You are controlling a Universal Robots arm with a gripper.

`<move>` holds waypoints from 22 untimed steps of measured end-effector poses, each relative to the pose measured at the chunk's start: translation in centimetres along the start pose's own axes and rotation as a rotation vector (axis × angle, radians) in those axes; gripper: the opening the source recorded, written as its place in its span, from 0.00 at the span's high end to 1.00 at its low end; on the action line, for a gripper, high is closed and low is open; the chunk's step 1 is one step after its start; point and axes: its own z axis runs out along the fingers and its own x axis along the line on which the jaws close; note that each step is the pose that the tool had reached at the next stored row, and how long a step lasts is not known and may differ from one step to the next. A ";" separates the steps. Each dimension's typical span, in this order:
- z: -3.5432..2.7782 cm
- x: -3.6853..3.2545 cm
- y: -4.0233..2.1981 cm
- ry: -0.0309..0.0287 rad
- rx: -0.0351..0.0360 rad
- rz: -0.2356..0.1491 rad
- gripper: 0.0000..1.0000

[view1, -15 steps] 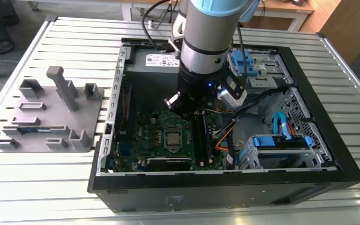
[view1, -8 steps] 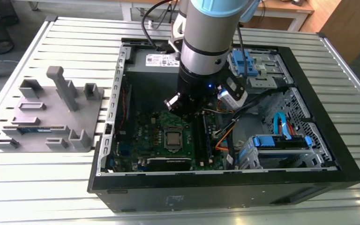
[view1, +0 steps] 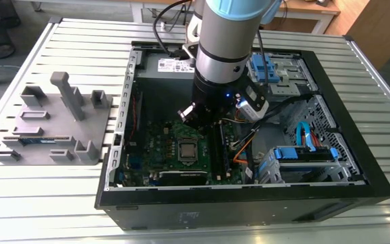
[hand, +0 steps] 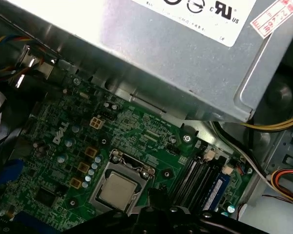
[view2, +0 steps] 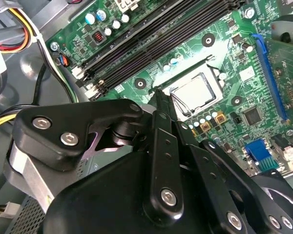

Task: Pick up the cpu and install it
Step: 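Install the first cpu locking lever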

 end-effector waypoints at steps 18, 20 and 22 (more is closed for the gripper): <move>0.36 0.32 -0.17 0.0012 0.0024 0.000 0.89; 0.43 0.37 -0.15 0.0013 0.0029 0.000 0.89; 0.54 0.39 -0.15 0.0016 0.0034 0.000 0.89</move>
